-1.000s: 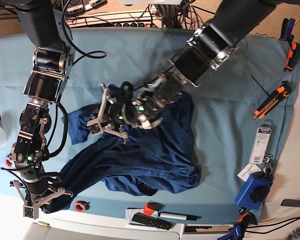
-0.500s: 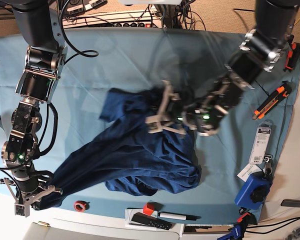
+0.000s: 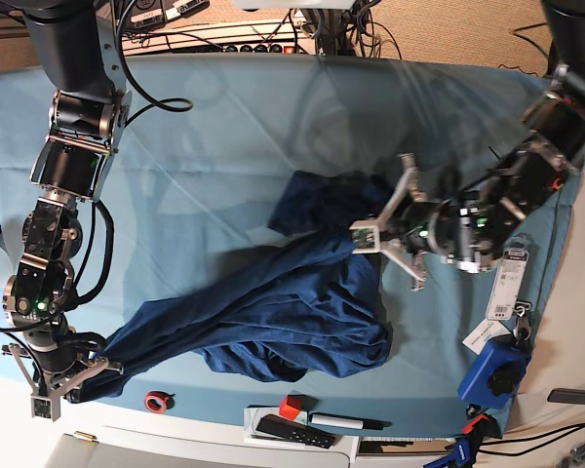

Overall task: Layout the t-shirt on the table in an organized manner, then fold the t-shirt properly
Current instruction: 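Grasp the shirt fabric with the left gripper and pull it away from the right gripper, then lift the grasped fabric with the left gripper and stretch it out, then lower the fabric onto the table and open the left gripper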

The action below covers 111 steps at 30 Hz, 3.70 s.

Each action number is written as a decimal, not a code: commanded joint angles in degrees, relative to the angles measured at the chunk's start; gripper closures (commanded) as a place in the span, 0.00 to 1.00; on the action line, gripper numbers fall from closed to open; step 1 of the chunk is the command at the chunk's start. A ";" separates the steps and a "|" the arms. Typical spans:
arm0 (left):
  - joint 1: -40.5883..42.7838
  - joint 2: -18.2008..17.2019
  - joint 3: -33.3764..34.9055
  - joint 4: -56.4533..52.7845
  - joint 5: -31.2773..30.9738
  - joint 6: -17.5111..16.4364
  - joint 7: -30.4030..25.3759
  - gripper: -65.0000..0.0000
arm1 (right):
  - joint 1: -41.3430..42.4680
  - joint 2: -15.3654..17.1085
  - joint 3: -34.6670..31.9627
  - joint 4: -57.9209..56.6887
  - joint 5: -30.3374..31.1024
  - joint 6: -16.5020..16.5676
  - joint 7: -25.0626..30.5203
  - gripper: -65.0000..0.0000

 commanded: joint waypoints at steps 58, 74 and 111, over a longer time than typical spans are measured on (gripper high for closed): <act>13.42 12.22 -0.50 -2.60 16.17 28.76 -7.91 0.62 | -0.13 0.85 0.17 1.05 0.07 3.19 -2.56 1.00; 13.42 7.96 -0.50 10.69 25.38 28.72 -3.02 1.00 | -0.13 0.90 0.17 1.05 0.02 3.21 -3.63 1.00; 22.10 -19.10 -0.50 38.45 13.05 15.67 0.74 1.00 | -2.36 9.73 0.17 1.05 0.15 3.37 -8.22 1.00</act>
